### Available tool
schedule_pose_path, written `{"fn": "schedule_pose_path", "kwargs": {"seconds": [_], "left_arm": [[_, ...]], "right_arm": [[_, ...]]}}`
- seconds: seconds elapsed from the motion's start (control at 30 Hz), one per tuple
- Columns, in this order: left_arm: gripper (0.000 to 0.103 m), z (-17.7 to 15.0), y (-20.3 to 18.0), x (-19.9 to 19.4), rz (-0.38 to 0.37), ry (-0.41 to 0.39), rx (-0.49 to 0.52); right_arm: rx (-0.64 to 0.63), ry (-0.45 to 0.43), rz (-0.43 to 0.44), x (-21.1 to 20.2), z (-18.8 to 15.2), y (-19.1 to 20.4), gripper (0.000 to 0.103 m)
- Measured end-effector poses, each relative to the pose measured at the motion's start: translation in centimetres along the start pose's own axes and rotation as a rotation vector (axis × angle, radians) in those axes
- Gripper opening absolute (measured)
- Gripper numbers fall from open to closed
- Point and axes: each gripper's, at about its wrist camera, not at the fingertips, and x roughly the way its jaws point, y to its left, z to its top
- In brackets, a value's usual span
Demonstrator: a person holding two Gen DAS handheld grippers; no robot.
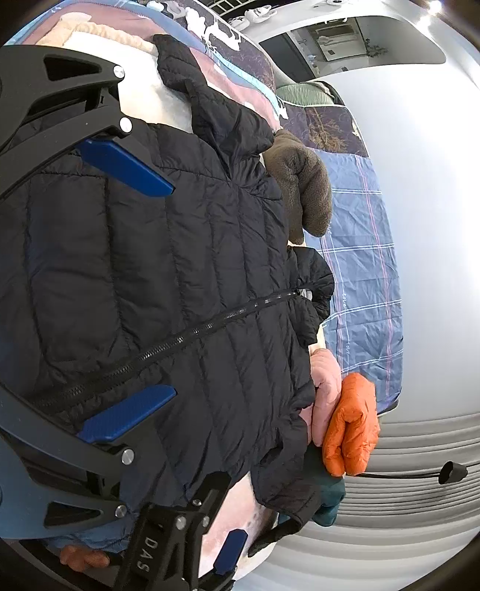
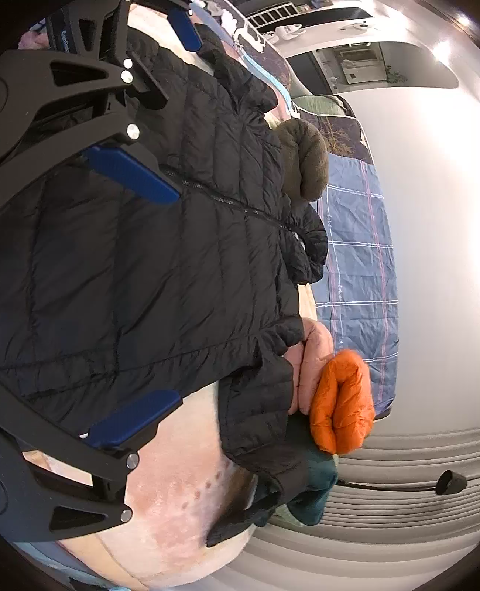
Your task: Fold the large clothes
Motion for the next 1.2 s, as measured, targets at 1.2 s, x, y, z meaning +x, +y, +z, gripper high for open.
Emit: {"fn": "schedule_pose_path", "kwargs": {"seconds": [1.2], "left_arm": [[0.083,5.7,3.3,3.0,-0.123,0.058,-0.022]], "right_arm": [[-0.147,-0.021,0.047,1.2,5.8,-0.6,0.066]]}}
